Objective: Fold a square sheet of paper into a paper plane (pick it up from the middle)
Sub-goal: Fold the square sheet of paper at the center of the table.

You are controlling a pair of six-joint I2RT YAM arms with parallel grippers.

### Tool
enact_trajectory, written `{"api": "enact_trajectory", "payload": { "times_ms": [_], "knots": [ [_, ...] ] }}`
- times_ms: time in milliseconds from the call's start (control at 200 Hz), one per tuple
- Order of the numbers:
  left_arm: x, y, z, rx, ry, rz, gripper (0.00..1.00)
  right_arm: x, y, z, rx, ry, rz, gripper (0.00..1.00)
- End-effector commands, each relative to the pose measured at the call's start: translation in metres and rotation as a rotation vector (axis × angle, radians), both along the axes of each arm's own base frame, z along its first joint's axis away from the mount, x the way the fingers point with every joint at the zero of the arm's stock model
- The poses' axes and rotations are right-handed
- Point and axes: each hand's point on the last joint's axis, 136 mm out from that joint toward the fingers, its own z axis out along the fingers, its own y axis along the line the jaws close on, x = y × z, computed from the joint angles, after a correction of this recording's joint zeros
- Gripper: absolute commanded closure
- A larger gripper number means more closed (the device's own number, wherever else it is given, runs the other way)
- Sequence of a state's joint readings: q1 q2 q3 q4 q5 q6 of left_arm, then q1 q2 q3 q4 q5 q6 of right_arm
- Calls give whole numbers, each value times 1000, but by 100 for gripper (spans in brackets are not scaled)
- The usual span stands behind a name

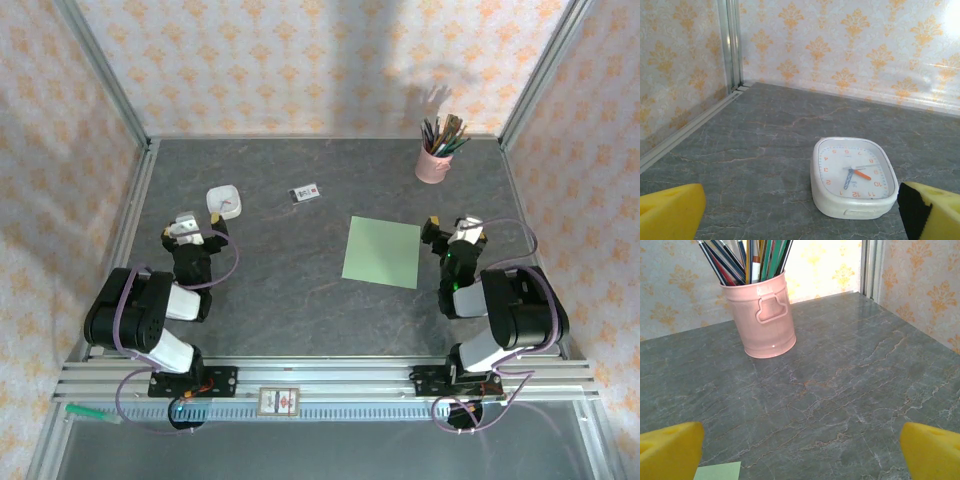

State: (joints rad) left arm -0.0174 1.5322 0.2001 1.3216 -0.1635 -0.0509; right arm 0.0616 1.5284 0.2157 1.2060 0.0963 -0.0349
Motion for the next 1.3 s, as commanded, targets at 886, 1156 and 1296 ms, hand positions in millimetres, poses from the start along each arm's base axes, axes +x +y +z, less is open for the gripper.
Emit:
{"api": "enact_trajectory", "payload": {
  "times_ms": [886, 1156, 1296],
  "knots": [
    [2, 1, 5, 9, -15, -7, 1, 4, -1, 16, 11, -60, -3, 0],
    [2, 1, 5, 9, -17, -6, 1, 4, -1, 16, 10, -59, -3, 0],
    [-9, 8, 21, -4, -63, 40, 1, 0, -6, 27, 14, -89, -40, 0]
  ]
}}
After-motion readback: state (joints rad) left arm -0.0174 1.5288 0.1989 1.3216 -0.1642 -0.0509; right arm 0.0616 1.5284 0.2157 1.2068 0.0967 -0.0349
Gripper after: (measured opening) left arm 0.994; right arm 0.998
